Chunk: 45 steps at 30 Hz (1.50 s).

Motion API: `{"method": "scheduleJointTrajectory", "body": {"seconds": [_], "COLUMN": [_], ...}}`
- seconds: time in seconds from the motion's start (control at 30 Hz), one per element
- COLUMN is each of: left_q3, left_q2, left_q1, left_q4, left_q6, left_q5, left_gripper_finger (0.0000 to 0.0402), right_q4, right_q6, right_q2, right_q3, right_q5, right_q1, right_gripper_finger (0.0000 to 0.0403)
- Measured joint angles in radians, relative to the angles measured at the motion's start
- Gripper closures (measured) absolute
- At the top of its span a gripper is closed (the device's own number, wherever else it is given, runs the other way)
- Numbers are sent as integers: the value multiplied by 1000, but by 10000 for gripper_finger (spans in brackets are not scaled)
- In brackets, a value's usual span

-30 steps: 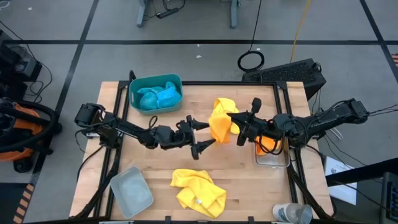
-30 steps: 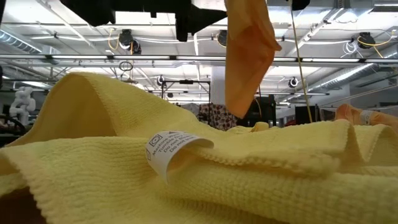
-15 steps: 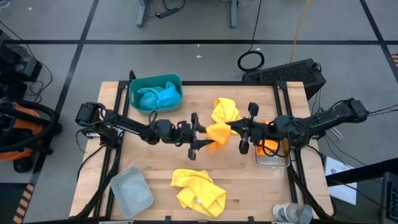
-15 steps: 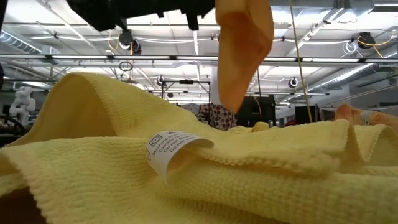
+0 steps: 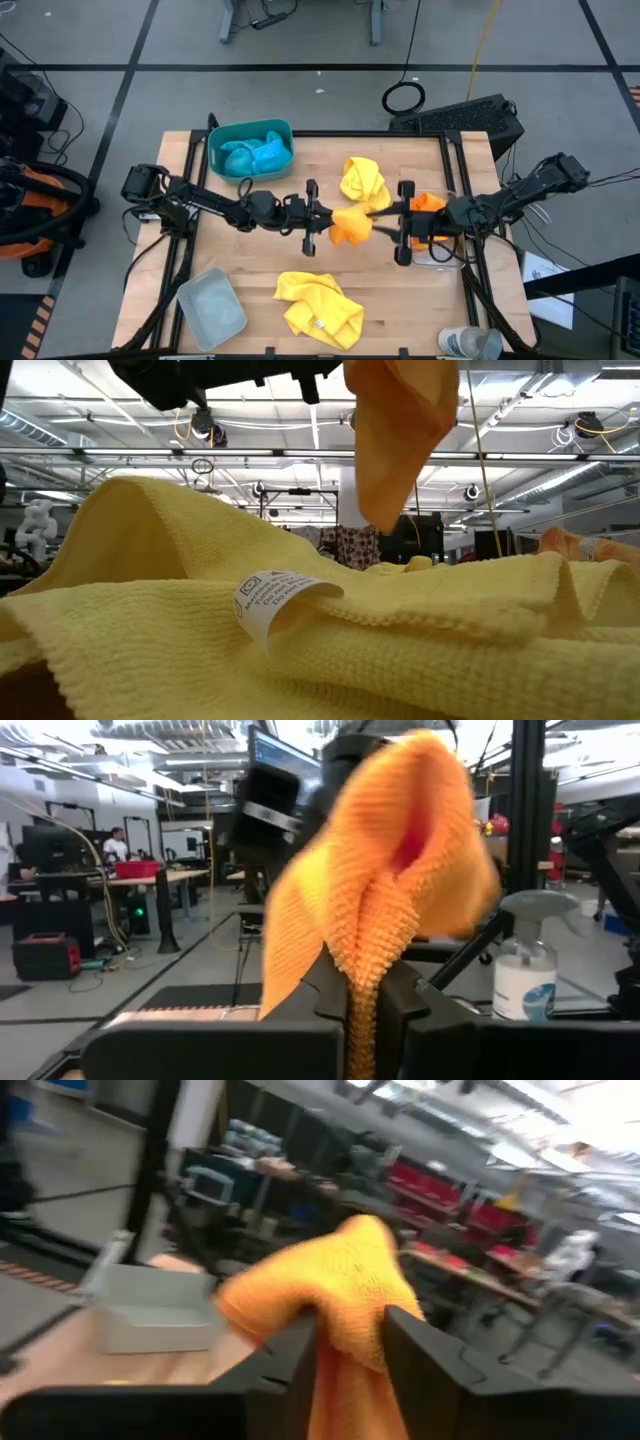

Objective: Sort microfiber towel by color & place in baskets
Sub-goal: Put the orange microfiber cloth into the transparent bin

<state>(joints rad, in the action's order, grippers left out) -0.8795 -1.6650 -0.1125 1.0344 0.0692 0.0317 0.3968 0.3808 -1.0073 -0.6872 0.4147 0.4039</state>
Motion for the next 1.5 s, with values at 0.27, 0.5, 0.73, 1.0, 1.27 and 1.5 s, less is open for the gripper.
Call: {"method": "scheduleJointTrajectory", "body": {"seconds": [0.27, 0.5, 0.73, 1.0, 1.27, 1.5], "left_q3": [0, 0, 0, 0, 0, 0], "left_q2": [5, 5, 5, 5, 5, 5], "left_q1": [22, 5, -13, -9, -6, -6], "left_q4": [7, 4, 5, 5, 7, 6], "left_q6": [79, 174, 294, 311, 324, 331], "left_q5": [6, 2, -102, -154, -155, -155], "left_gripper_finger": [391, 391, 392, 392, 390, 388], "right_q4": [-226, -345, -359, -349, -178, -99], "right_q6": [-280, -453, -473, -467, -400, -351], "right_q2": [0, 10, 107, 123, -58, -115], "right_q3": [0, 0, 0, 0, 0, 1], "right_q5": [5, 16, 203, 181, 72, 54], "right_q1": [71, 76, 75, 65, 1, -24], "right_gripper_finger": [219, 169, 131, 68, 47, 106]}}
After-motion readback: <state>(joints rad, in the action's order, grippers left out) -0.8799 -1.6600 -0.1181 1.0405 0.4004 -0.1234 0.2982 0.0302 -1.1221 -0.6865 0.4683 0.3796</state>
